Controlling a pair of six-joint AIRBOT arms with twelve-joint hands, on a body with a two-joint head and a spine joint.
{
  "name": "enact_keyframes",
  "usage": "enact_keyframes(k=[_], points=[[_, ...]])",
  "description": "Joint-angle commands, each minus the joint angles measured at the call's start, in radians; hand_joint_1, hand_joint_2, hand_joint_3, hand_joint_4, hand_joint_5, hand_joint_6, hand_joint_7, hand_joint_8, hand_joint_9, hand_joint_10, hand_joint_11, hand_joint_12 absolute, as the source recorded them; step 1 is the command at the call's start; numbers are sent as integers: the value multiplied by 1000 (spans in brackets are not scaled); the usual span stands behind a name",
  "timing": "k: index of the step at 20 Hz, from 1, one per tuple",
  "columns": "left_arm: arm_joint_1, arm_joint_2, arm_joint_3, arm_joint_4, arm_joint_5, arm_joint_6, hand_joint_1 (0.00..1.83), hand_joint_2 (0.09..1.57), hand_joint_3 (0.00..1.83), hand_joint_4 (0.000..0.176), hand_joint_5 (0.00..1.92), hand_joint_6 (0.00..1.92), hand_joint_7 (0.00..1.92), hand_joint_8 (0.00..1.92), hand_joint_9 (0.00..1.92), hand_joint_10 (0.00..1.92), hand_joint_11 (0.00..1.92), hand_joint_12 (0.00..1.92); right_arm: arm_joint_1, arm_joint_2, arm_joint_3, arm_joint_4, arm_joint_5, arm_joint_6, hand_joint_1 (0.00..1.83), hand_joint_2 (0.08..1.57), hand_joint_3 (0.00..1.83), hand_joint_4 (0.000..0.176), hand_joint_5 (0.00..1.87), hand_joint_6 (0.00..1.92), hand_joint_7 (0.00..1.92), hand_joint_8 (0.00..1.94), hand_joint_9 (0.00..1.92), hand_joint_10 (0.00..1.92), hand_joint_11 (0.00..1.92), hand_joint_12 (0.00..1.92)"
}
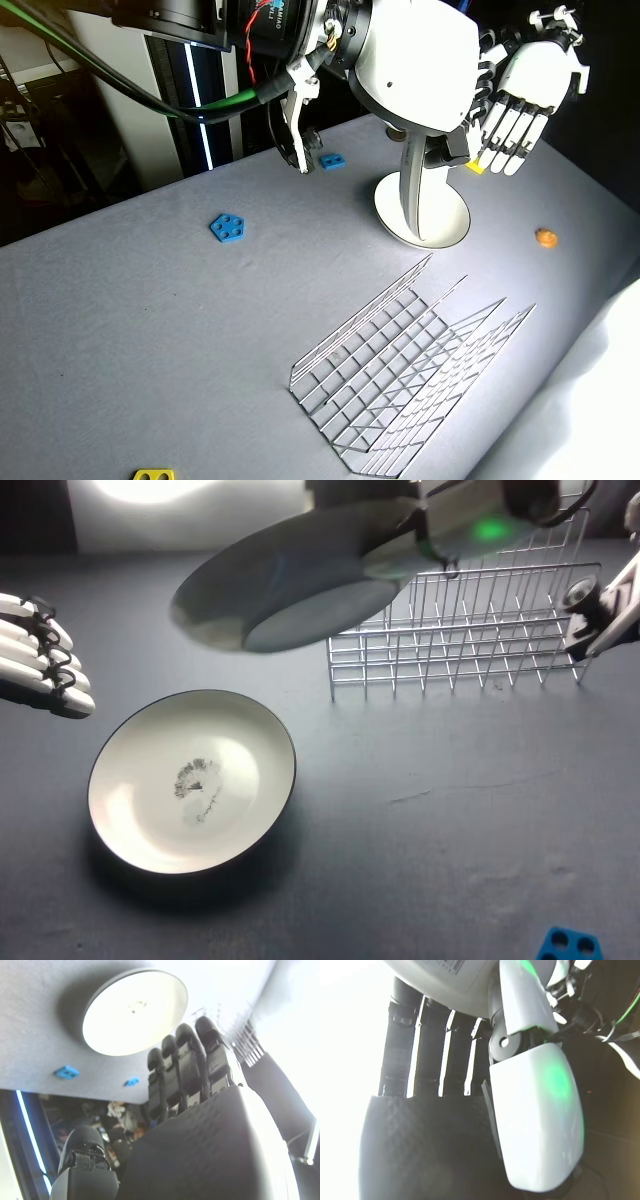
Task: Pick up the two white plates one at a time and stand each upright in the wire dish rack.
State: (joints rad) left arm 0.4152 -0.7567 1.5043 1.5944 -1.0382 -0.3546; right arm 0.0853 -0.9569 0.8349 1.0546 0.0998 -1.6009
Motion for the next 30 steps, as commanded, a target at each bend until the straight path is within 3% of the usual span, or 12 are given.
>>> enact_keyframes(k=[1,4,9,16,18,19,22,27,30], points=[[-14,2,9,-68,-30,-5,0,1100,0,0,327,6,314,4,281,2,1,552,22,9,1,5,63,22,1379,1097,1,0,913,1017,1007,904,1008,1073,829,1122],[-15,-2,7,-68,-41,-5,0,1095,0,0,294,0,288,0,252,0,0,496,24,22,3,5,86,52,1377,1106,1,0,889,1047,994,930,987,1107,800,1167],[-26,-30,11,-61,-48,-5,0,1096,0,0,315,1,312,1,281,1,0,572,14,27,3,-16,147,59,1381,1096,0,0,897,1031,1018,881,1026,1056,824,1137],[54,-68,10,-145,-48,41,0,1101,2,0,287,1,281,2,249,1,0,486,7,28,9,-112,160,67,1381,1093,0,0,921,1004,1016,893,1021,1056,838,1154],[68,-74,6,-176,-48,60,0,1100,0,0,307,0,302,0,271,0,0,548,-2,27,11,-137,196,80,1380,1096,1,0,913,1021,1009,906,1009,1070,826,1159],[73,-77,5,-187,-46,66,0,1100,0,0,309,1,305,1,275,1,0,548,-10,22,23,-137,210,90,1372,1119,4,0,873,1093,953,982,960,1146,764,1197],[95,-89,5,-214,-38,86,0,1102,1,0,315,6,314,5,276,2,0,527,-24,12,53,-137,223,100,1382,1086,1,0,937,998,1039,847,1024,1031,832,1104],[133,-97,5,-239,-36,103,0,1106,1,0,314,3,303,1,266,1,0,514,-17,11,63,-139,234,117,1378,1103,1,0,906,1039,983,945,1000,1085,795,1189],[138,-101,6,-242,-39,126,0,1099,0,0,310,0,317,2,286,4,0,559,-18,11,66,-139,240,137,1381,1095,0,0,919,1016,1012,894,1015,1065,811,1172]])
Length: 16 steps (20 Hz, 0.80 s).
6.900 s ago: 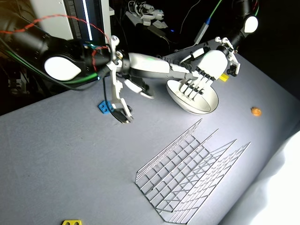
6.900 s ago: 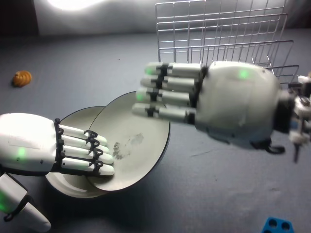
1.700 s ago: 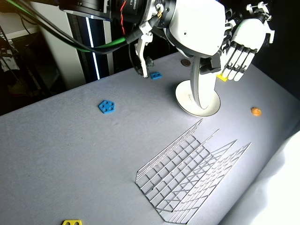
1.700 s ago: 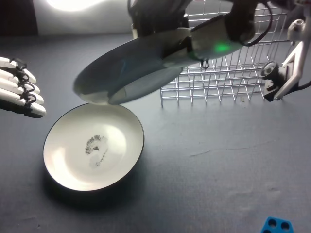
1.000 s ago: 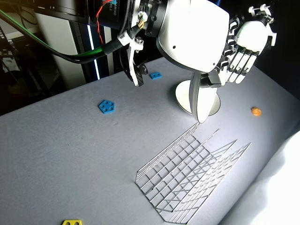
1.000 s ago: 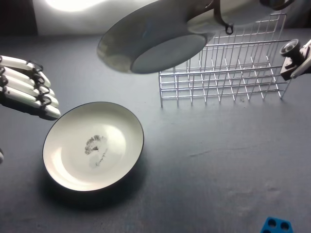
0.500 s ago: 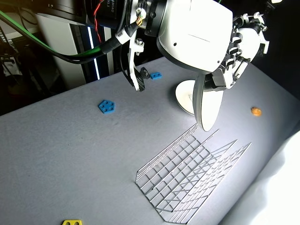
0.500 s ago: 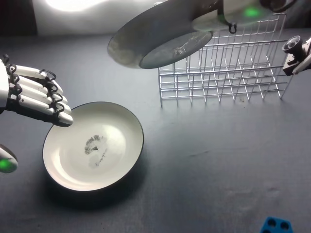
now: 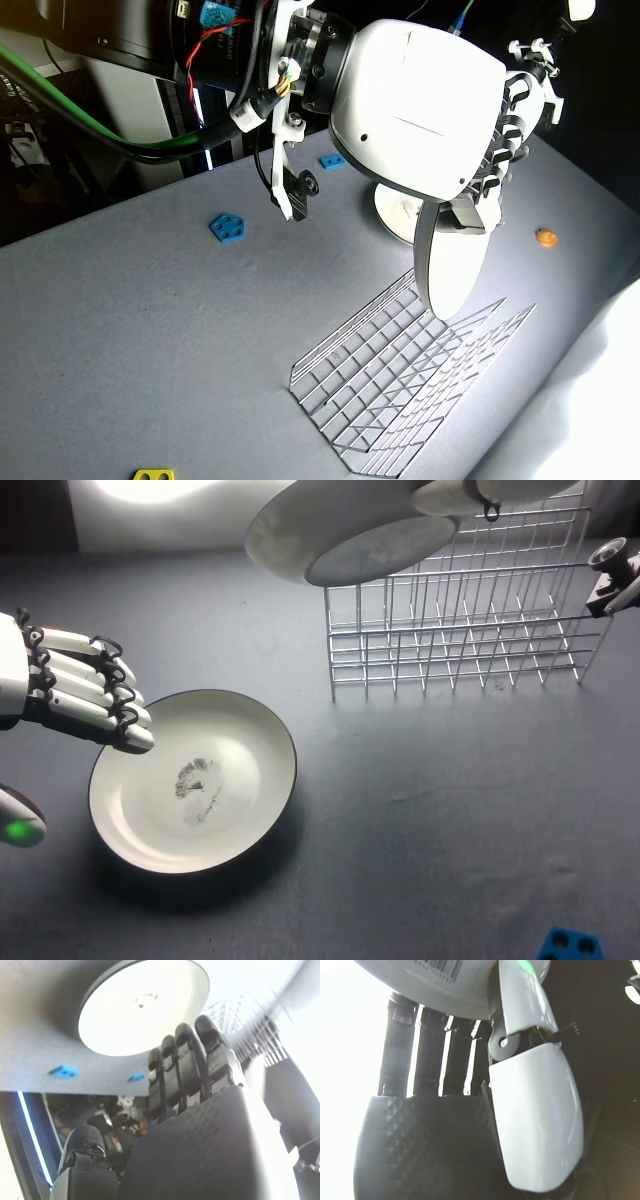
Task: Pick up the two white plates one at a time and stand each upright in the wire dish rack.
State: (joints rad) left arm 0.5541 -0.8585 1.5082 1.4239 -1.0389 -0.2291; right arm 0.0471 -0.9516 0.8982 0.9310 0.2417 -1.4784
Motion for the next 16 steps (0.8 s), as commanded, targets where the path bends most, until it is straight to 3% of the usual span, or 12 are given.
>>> enact_keyframes(k=[1,5,13,16], points=[[-1,0,3,-72,-37,1,0,1105,1,0,310,0,306,1,273,2,0,525,20,5,2,-16,105,18,1374,1113,3,0,877,1071,973,948,976,1134,774,1201],[-3,-4,3,-77,-29,1,0,1109,1,0,307,1,294,2,260,2,0,502,16,5,6,-16,157,27,1384,1081,0,0,950,965,1059,821,1024,1047,800,1169],[1,-12,12,-77,-20,2,0,1108,0,0,314,3,308,2,277,1,0,545,4,12,51,-15,169,54,1377,1103,1,0,916,1034,994,929,980,1100,781,1219],[-4,-8,10,-89,-16,2,0,1106,0,0,325,5,320,4,285,3,0,555,5,20,64,-15,130,59,1385,1073,1,0,988,941,1066,804,1026,1017,822,1164]])
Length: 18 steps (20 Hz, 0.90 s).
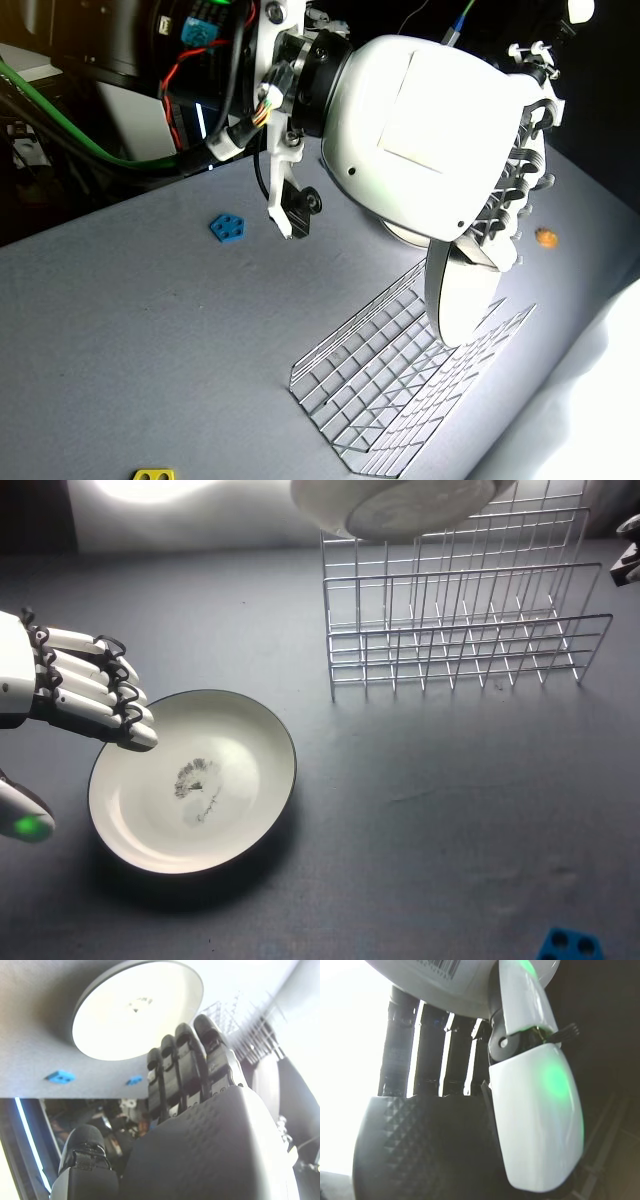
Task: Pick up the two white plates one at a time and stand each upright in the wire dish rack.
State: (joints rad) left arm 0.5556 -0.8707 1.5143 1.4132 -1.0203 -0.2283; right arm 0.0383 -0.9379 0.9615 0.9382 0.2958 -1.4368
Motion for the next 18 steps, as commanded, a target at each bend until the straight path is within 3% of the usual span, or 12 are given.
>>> enact_keyframes(k=[1,3,5,9,10,18], points=[[-7,5,3,-85,-34,1,0,1107,0,0,333,7,333,9,296,7,0,559,15,9,4,-22,51,18,1383,1082,1,0,962,985,1055,823,1006,1043,820,1164],[-7,4,2,-85,-34,1,0,1101,0,0,305,2,301,4,266,1,0,505,17,11,13,-20,18,18,1382,1085,0,0,946,998,1045,836,1015,1047,806,1173],[0,0,5,-85,-34,2,0,1103,0,0,329,3,316,3,283,2,0,583,17,15,25,20,-8,15,1384,1082,1,0,950,998,1030,854,1038,1016,819,1155],[7,-15,6,-85,-36,16,0,1099,0,0,320,1,306,0,269,1,0,525,16,21,34,62,-22,8,1376,1102,2,0,917,1054,1003,893,972,1108,776,1221],[9,-16,5,-85,-40,17,0,1096,0,0,299,1,288,1,252,1,0,483,17,21,34,63,-22,8,1381,1089,0,0,948,1010,1038,842,1003,1052,799,1205],[1,-23,13,-85,-43,16,0,1105,1,0,306,0,301,0,275,0,0,555,40,22,27,77,-35,8,1379,1095,1,0,927,1031,1018,892,990,1076,796,1218]])
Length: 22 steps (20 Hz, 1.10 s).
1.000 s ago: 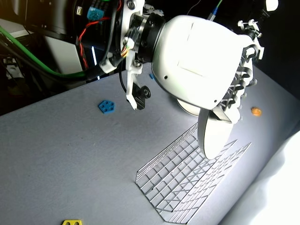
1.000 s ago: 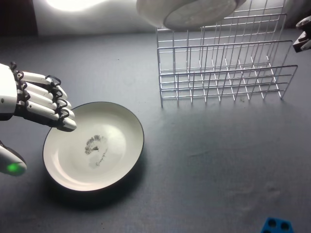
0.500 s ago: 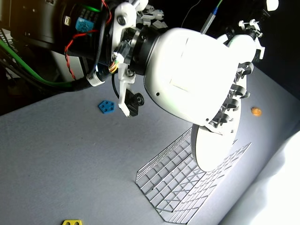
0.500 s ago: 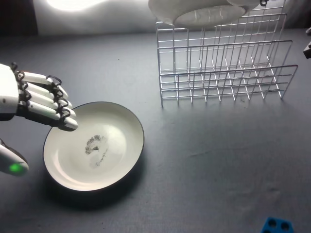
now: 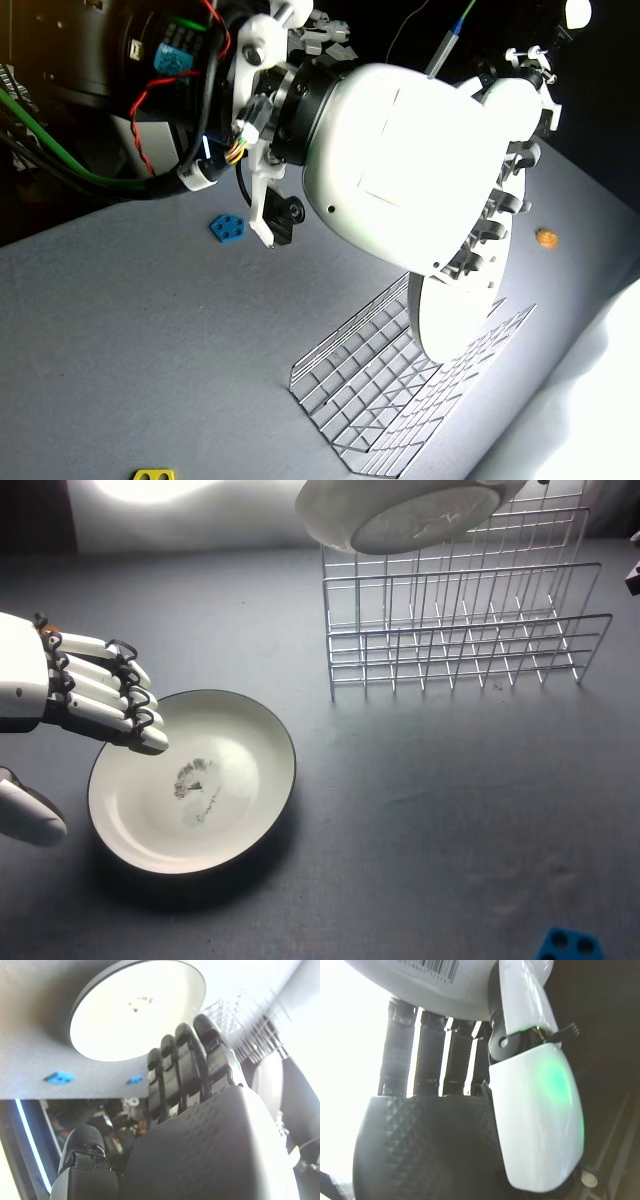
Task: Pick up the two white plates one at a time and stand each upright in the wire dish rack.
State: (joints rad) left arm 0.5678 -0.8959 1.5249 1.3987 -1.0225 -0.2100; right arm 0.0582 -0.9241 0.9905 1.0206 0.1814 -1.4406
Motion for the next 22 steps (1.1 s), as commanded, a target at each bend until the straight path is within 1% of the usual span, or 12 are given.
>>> enact_keyframes(k=[1,3,5,7,9,10,11,13,15,16,19,22], points=[[-13,1,2,-70,-41,-2,0,1103,0,0,312,3,306,3,277,1,0,554,20,8,-2,-5,80,10,1380,1094,0,0,934,1021,1027,874,988,1079,786,1221],[-14,-2,3,-70,-41,-2,0,1104,1,0,323,1,313,1,281,1,0,571,20,8,-2,-4,80,10,1375,1107,2,0,900,1079,1004,904,955,1126,755,1222],[-13,-5,6,-70,-38,-2,0,1103,0,0,313,0,304,0,270,0,0,544,17,9,-2,-4,87,8,1383,1082,0,0,964,980,1065,810,1002,1046,806,1171],[-13,-7,6,-70,-31,2,0,1106,1,0,335,4,321,3,285,3,0,575,1,10,0,-4,95,-2,1383,1083,1,0,958,979,1053,833,1005,1052,807,1177],[-7,-11,8,-69,-18,12,0,1110,2,0,313,0,306,0,274,0,0,559,-17,12,9,-4,90,-2,1386,1071,0,0,1000,917,1089,764,1020,1031,823,1178],[-2,-15,12,-67,-12,14,0,1109,1,0,301,0,299,0,273,0,0,545,-23,12,17,-2,86,-1,1382,1081,2,0,970,972,1058,811,1002,1051,808,1172],[4,-20,17,-61,-2,14,0,1111,2,0,311,5,303,2,275,1,0,541,-27,12,26,8,85,-2,1384,1078,0,0,972,961,1075,783,1010,1052,820,1190],[12,-25,24,-56,8,14,0,1112,2,0,321,6,316,5,283,3,0,550,-29,12,48,40,88,-3,1379,1093,0,0,938,1015,1040,839,978,1100,789,1227],[14,-27,25,-56,15,14,0,1107,0,0,325,6,317,4,282,2,0,550,-30,11,67,72,103,-2,1381,1088,0,0,954,991,1059,812,977,1103,779,1261],[16,-28,25,-54,17,14,0,1101,0,0,324,5,321,5,286,3,0,552,-30,11,75,98,103,-3,1379,1095,1,0,934,1022,1044,840,961,1122,762,1273],[28,-32,24,-48,28,15,0,1099,0,0,326,5,313,1,276,0,0,555,-27,9,95,176,101,-6,1383,1083,0,0,959,986,1060,822,998,1060,798,1237],[43,-36,25,-44,40,16,0,1104,0,0,303,0,293,1,256,1,0,513,-18,4,113,249,100,-17,1380,1089,1,0,937,1023,1067,804,976,1087,783,1226]])
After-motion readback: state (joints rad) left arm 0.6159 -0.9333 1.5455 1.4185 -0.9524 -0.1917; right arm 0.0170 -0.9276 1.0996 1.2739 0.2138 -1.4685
